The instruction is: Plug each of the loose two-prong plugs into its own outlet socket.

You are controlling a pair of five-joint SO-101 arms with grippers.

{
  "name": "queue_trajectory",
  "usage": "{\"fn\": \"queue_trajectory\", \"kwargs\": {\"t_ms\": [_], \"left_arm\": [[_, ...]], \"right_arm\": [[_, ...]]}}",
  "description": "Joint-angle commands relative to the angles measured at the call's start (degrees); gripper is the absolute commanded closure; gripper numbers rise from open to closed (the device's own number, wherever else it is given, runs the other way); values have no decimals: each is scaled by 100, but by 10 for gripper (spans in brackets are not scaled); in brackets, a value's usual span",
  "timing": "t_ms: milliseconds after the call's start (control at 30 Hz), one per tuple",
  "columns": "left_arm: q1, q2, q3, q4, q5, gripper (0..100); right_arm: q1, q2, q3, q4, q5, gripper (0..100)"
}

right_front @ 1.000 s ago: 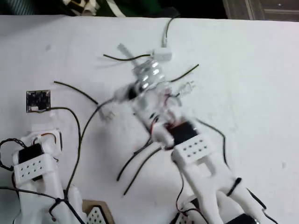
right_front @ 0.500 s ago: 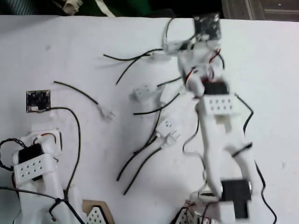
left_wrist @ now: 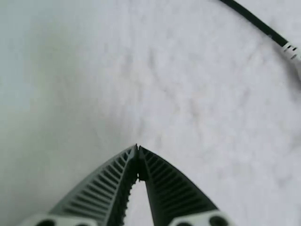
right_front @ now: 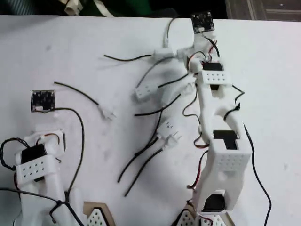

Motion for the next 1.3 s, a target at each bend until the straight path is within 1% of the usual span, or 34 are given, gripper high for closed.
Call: {"fn": "queue_trajectory", "kwargs": {"t_ms": [0,200,467,700,833,933,1100,1200,1267], "left_arm": [[75,-136,-105,-79,9,973],[75,-136,-105,-79,9,973],[75,-136,-105,-79,0,973],[75,-136,-105,-79,0,973],[84,-136,-97,-79,0,973],[84,-127,-97,-79,-88,973],[330,-110,-88,-35,-264,973],[382,-101,-88,-35,-264,973],[382,-101,-79,-35,-264,973]], "right_arm": [[13,-259,-431,708,62,798],[-198,-1138,-387,2316,62,817],[-541,-1965,-387,4400,97,916],[-804,-2378,-387,5921,105,918],[-848,-2651,-387,6615,105,921],[-840,-3037,-79,6774,105,922],[-1059,-4101,1495,6589,105,922],[-1121,-4866,2505,6211,62,920],[-1121,-5323,3174,5745,105,919]]}}
